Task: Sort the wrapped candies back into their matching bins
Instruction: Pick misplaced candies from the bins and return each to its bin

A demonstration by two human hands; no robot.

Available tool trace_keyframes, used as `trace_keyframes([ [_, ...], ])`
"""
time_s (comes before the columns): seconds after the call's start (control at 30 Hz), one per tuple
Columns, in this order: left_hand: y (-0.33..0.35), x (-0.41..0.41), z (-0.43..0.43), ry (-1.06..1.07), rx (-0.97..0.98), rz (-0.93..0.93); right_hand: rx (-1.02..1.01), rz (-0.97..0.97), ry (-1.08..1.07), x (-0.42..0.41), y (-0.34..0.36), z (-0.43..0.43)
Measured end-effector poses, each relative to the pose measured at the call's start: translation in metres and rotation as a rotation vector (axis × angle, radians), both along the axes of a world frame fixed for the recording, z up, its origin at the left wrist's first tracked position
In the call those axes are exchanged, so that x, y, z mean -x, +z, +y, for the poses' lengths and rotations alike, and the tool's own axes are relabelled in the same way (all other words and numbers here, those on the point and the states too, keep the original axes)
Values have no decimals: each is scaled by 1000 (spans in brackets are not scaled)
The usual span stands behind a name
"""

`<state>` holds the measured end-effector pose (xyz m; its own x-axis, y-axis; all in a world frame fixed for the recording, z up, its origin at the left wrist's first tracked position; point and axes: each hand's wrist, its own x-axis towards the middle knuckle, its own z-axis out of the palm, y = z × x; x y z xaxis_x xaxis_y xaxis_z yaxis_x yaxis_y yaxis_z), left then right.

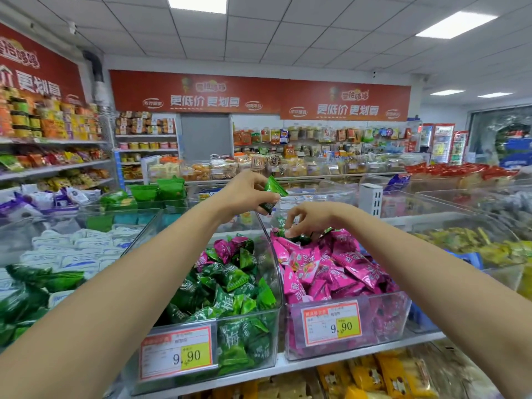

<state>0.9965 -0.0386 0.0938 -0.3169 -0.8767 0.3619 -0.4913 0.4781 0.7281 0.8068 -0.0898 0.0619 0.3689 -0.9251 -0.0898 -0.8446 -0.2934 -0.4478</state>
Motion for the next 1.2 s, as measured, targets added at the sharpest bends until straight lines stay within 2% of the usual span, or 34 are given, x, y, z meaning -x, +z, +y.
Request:
trace_keyframes([
  [0.13, -2, 1, -5, 13, -26, 5, -45, -72, -10, 6, -6, -1],
  [0.3, -2, 2, -7, -29, 17, -79, -95, -49, 44, 7, -5, 5],
  [0.5, -3, 1, -13, -47, 37, -159, 36, -262, 112, 17, 6, 14],
  [0.77, 0, 6, -14, 4, -59, 21, 353, -403, 170, 12, 28, 34],
  [0.93, 12, -15, -4, -112, -168, 134, 428, -562, 190, -9, 36, 40],
  [1.0, 21, -32, 0, -56, -127, 65, 379, -587, 222, -20, 43, 41],
  [1.07, 32, -55, 8, 4, -112, -83, 332, -590, 251, -34, 50, 43],
  [1.2, 43, -102, 30, 17, -231, -450, 233, -497, 356, -67, 55, 44],
])
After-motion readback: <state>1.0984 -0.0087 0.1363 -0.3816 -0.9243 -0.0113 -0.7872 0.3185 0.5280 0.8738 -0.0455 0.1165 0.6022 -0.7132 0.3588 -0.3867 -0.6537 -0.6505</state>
